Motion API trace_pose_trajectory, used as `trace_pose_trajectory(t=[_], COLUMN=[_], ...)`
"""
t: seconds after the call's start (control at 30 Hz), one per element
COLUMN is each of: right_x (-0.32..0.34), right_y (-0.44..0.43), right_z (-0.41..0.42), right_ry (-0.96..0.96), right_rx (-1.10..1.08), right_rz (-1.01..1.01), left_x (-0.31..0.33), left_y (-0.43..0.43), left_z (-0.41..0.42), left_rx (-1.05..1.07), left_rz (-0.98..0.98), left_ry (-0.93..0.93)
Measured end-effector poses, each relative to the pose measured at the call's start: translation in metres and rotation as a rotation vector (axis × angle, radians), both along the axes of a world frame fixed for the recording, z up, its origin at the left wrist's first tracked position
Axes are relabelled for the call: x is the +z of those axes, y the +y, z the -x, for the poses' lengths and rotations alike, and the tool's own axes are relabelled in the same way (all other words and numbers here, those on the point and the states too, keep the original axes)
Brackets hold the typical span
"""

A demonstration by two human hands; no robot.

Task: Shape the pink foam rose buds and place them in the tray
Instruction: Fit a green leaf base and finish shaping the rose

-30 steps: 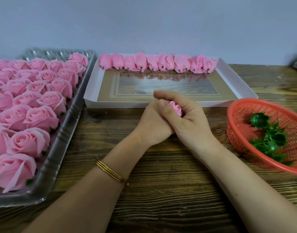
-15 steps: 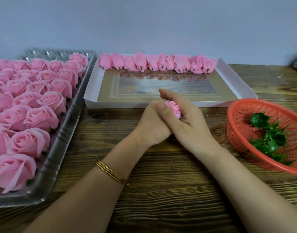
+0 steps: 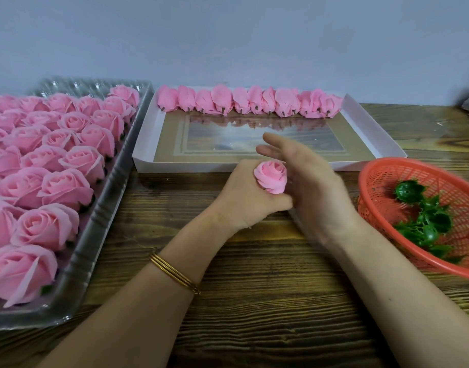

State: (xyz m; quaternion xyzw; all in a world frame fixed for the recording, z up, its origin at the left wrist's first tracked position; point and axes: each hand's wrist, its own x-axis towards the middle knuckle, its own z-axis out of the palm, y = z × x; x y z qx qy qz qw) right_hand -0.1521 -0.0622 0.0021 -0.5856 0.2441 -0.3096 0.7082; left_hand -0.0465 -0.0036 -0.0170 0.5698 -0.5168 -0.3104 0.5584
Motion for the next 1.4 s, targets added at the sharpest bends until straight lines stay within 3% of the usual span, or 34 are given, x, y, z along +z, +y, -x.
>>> trace_pose_trajectory(t=[0.07,0.17,0.57,0.77,1.17,1.4], right_x=[0.006,0.010,0.009,0.003,-0.006,-0.004], right_y=[-0.005,-0.008,0.001,0.005,0.004,0.007], right_z=[0.003,0.006,0.001,-0.002,-0.005,-0.004], right_ry=[-0.097,-0.160,-0.128,-0.032,-0.008,0.083], right_rx=[0.026,0.044,0.086,0.077,0.093,0.114], right_rz=[-0.180,-0.243,-0.018,0.232,0.241,0.365], left_x=[-0.001,-0.001,0.002,0.009,0.009,0.010], left_y=[0.000,-0.001,0.001,0.004,0.005,0.007], left_z=[0.000,0.001,0.001,0.003,0.002,0.002], left_rx=[0.001,-0.004,-0.038,-0.083,-0.024,-0.035], left_rz=[-0.022,-0.057,-0.041,-0.044,-0.023,-0.030], left_ry=[0.019,0.018,-0.001,-0.034,-0.026,0.002])
